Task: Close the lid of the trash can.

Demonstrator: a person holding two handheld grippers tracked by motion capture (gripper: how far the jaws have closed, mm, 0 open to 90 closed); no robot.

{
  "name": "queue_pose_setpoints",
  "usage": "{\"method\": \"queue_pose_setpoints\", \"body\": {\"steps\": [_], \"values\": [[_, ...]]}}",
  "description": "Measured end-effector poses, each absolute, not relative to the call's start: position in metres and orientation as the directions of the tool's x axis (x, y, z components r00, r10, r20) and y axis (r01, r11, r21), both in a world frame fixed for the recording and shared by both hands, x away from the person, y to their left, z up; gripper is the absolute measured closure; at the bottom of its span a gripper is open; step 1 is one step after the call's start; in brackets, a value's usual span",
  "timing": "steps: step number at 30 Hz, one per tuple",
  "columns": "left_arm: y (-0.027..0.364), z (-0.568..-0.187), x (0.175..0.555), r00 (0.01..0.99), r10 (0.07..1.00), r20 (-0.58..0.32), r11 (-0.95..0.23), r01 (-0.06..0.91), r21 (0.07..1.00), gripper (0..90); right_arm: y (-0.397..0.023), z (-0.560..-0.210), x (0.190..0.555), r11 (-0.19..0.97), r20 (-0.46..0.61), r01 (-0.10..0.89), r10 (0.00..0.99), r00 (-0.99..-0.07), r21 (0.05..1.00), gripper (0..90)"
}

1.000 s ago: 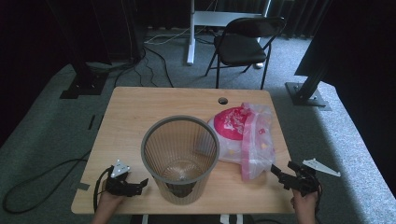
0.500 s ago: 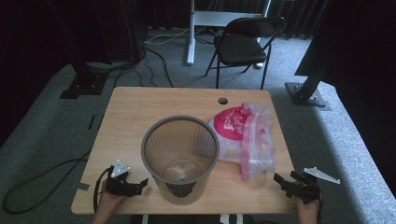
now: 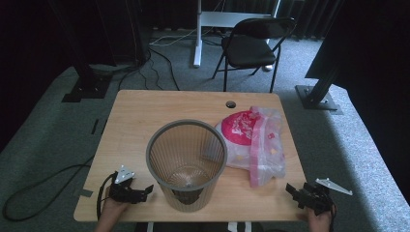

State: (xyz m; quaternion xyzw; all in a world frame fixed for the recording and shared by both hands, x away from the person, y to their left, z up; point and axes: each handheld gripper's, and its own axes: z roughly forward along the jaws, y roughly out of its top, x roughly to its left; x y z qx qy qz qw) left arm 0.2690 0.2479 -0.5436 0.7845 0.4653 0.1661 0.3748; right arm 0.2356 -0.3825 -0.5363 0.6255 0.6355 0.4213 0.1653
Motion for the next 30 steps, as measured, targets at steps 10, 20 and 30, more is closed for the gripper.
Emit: {"method": "queue_pose_setpoints", "body": {"steps": [10,20,30], "values": [[0.248,-0.544,0.269,0.51,0.856,-0.087,-0.287,0.607,0.741,0.0,-0.391,-0.54,0.232,-0.128,0.302,0.662,0.941,-0.155,0.738,11.0],[0.248,-0.544,0.269,0.509,0.857,-0.083,-0.288,0.605,0.742,0.0,-0.394,-0.546,0.223,-0.103,0.281,0.652,0.944,-0.174,0.751,11.0],[0.248,-0.544,0.268,0.511,0.856,-0.083,-0.289,0.604,0.743,0.0,-0.39,-0.549,0.221,-0.082,0.247,0.644,0.954,-0.169,0.76,11.0]]}}
